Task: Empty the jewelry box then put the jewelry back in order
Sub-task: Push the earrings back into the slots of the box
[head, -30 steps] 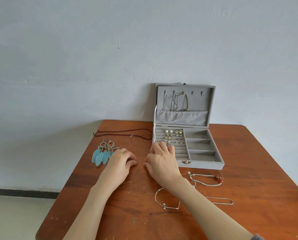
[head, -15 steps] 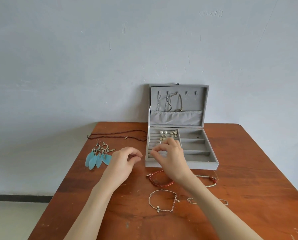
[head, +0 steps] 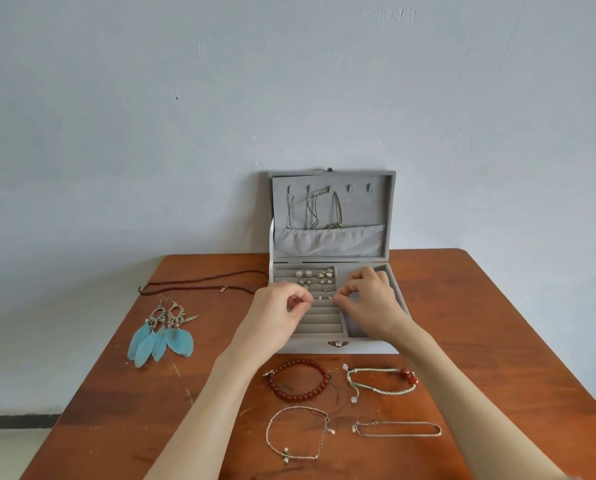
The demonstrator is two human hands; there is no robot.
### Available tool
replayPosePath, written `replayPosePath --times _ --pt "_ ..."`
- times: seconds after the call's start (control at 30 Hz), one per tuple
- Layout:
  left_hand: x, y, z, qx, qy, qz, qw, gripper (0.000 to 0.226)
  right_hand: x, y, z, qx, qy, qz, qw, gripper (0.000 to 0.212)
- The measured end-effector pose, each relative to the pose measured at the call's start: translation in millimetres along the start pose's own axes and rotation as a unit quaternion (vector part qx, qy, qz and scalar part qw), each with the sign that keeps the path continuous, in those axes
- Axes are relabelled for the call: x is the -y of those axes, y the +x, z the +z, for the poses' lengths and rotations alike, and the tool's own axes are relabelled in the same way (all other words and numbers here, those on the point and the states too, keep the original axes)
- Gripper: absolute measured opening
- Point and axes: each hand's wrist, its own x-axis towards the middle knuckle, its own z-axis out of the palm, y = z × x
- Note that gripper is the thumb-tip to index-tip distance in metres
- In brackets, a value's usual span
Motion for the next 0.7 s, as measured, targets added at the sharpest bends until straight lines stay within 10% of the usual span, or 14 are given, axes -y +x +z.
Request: replayPosePath --times 0.7 --pt "4 16 9 0.005 0.020 0.016 1.000 0.010 5 18 -7 0.109 -0.118 -0.073 0.984 0.023"
